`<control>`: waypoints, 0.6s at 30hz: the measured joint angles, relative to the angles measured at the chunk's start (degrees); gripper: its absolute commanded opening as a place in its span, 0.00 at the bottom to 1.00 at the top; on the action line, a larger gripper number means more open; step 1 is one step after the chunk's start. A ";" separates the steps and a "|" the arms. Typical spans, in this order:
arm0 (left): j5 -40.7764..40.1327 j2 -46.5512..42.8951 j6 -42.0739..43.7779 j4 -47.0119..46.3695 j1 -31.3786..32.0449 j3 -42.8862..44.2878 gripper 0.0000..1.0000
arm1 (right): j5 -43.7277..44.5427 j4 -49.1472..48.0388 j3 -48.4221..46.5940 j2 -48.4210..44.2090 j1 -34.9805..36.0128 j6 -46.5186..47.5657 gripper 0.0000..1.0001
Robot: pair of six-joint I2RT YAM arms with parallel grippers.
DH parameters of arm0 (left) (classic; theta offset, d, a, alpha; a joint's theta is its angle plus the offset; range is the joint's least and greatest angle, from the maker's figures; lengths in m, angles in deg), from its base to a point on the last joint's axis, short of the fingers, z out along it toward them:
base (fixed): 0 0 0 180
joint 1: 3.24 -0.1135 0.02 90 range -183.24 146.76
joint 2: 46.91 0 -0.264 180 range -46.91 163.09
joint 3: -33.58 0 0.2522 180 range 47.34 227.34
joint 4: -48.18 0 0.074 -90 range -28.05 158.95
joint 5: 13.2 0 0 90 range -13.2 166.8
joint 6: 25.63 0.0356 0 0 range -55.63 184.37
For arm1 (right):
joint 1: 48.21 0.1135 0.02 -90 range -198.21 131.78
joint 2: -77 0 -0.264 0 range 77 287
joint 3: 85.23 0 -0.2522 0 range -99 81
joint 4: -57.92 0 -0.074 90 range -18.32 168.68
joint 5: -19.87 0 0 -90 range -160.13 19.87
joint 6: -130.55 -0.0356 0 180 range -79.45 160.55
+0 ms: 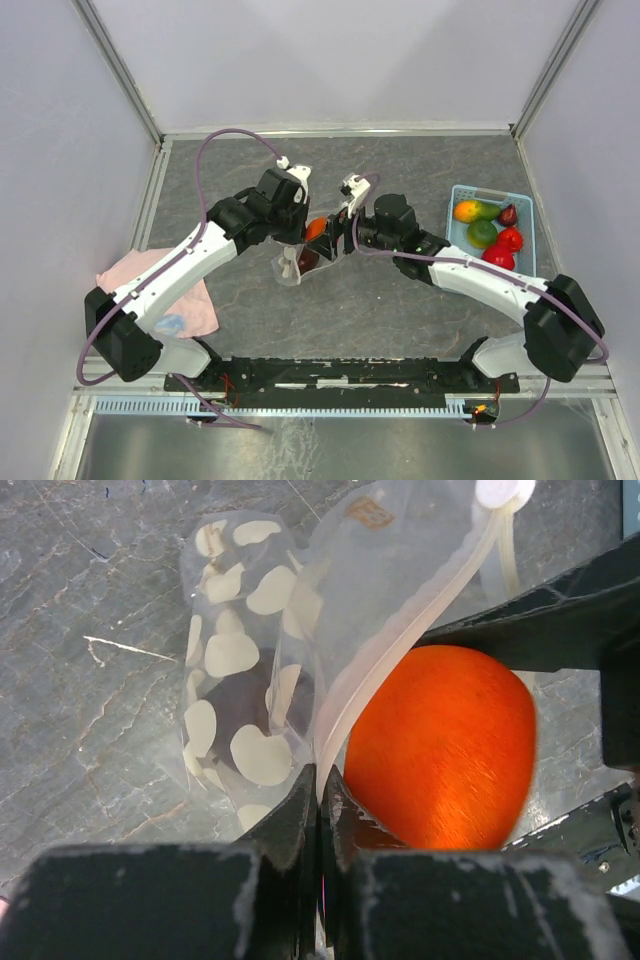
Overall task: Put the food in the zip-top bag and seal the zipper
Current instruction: Place the fake fruit in the zipper food storage bag.
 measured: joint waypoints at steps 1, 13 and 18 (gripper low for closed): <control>0.07 -0.02 0.00 0.07 -0.09 0.00 0.03 | 0.24 -0.48 0.46 0.74 0.00 0.17 0.55; 2.71 -0.07 0.07 -0.42 -0.33 -0.04 0.03 | 8.04 -3.52 2.43 7.69 0.00 -0.31 0.58; 3.80 -0.07 0.07 -0.68 -0.33 -0.26 0.03 | 9.09 -5.18 0.94 12.31 0.00 -4.22 0.65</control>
